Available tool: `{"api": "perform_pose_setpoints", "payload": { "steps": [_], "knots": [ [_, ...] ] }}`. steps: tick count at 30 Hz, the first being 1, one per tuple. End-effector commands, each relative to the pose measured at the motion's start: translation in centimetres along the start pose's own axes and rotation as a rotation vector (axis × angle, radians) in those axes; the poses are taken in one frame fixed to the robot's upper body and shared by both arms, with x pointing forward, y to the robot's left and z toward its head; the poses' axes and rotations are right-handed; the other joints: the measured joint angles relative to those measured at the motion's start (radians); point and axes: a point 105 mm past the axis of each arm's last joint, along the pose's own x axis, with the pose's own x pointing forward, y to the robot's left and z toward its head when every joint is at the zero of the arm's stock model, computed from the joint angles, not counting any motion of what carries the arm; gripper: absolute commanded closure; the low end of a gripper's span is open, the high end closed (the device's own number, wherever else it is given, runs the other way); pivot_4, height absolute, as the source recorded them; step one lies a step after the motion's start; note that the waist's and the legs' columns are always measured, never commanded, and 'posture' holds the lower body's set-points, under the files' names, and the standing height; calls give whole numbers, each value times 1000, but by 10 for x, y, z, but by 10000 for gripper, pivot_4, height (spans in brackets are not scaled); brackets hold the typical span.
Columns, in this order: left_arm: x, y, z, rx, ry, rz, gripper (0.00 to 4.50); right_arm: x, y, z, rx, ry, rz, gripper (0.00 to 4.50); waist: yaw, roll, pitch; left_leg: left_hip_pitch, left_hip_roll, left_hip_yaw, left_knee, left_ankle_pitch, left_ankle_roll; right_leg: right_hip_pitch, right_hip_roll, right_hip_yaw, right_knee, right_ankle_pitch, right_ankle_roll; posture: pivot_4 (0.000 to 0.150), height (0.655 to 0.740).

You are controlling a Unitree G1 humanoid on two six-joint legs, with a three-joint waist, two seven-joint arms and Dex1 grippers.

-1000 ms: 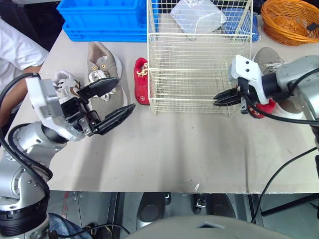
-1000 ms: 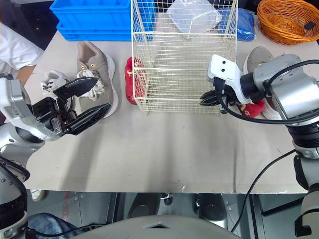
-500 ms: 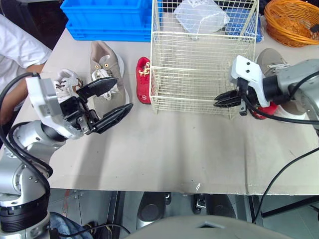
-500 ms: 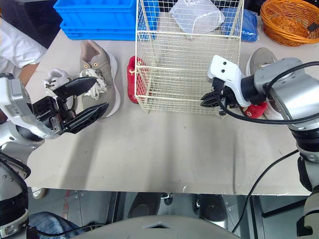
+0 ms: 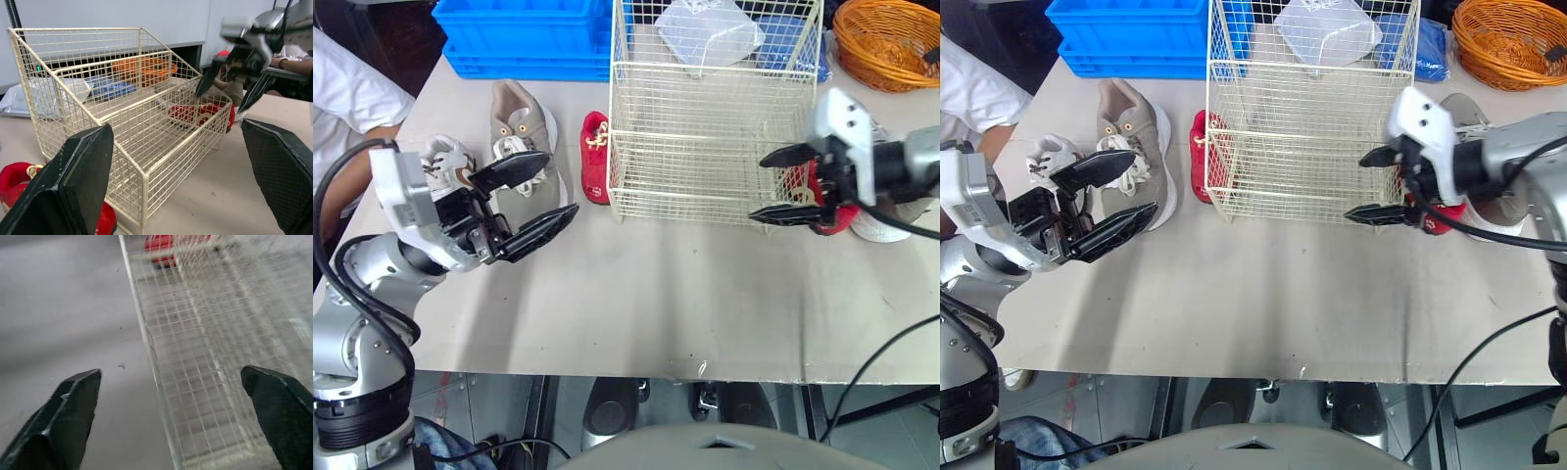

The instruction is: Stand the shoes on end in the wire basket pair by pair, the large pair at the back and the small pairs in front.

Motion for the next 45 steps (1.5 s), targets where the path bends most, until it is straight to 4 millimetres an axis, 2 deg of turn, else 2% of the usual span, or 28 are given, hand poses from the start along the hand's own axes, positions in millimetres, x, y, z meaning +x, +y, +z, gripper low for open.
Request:
{"api": "perform_pose_setpoints", "payload": {
  "steps": [1, 4, 6, 8, 10, 16, 21, 28, 34, 38, 40, 42, 45],
  "knots": [
    [9, -9, 11, 39, -8, -62, 0, -43, -16, 14, -10, -154, -188, 2274, 1, 0, 0, 0, 0, 0, 0, 0, 0, 0, 0, 0, 0, 0, 0, 1500, 6860],
    [19, -16, 16, 56, -7, -109, 0, -81, -35, -4, 43, -221, -421, 2274, 4, -1, 0, 0, 0, 0, 0, 0, 0, 1, 0, 0, 0, 0, 0, 1500, 6860],
    [26, -20, 20, 61, -4, -143, 0, -101, -41, -16, 80, -263, -542, 2274, 6, -2, 0, 0, 0, 0, 0, 0, 0, 2, 0, 0, 0, 0, 1, 1500, 6860],
    [33, -24, 22, 71, 16, -190, 0, -117, -43, -37, 118, -255, -650, 2274, 5, -2, 0, 1, 0, 0, 0, 0, 0, 2, 0, 0, 0, 1, 1, 1500, 6860],
    [41, -27, 24, 82, 35, -222, 0, -127, -41, -57, 148, -231, -726, 2274, 5, -1, 0, 1, 0, 0, 0, 0, 0, 2, 0, 0, 0, 1, 1, 1500, 6860],
    [54, -31, 34, 83, 68, -300, 0, -151, -42, -100, 280, -228, -911, 2274, -1, -1, 0, 3, 0, 2, 0, 0, 0, 1, 1, 3, 2, 1, 1, 1500, 6860],
    [58, -34, 34, 65, 110, -337, 0, -152, -43, -136, 449, -237, -970, 2274, 0, 0, 0, 3, 0, 2, 0, 0, 0, 1, 2, 3, 1, 0, 1, 1500, 6860],
    [58, -33, 34, 69, 145, -332, 0, -140, -50, -169, 619, -292, -952, 2274, -1, 0, 0, 3, 0, 2, 0, 0, 0, 1, 2, 4, 2, 0, 1, 1500, 6860],
    [57, -34, 36, 68, 149, -329, 0, -122, -58, -165, 650, -353, -855, 2274, 0, 0, 0, 3, 0, 3, 0, 0, 0, 1, 2, 4, 2, 1, 1, 1500, 6860],
    [56, -34, 34, 75, 157, -328, 0, -109, -60, -164, 648, -335, -796, 2274, 0, 0, 0, 3, 0, 2, 0, 0, 0, 1, 2, 4, 2, 1, 1, 1500, 6860],
    [56, -34, 34, 77, 158, -328, 0, -105, -59, -162, 637, -335, -779, 9261, -1, 0, 0, 3, 0, 2, 0, 0, 0, 1, 2, 4, 2, 1, 1, 1500, 6860],
    [55, -34, 34, 79, 159, -328, 0, -103, -58, -162, 622, -327, -779, 18116, -4, 0, 0, 3, 0, 3, 0, 0, 0, 1, 3, 4, 2, 1, 1, 1500, 6860],
    [54, -34, 33, 79, 160, -330, 0, -103, -57, -162, 599, -331, -795, 28039, -4, 0, 0, 3, 1, 3, 0, 0, 0, 1, 3, 5, 2, 1, 1, 1500, 6860]
  ]
}}
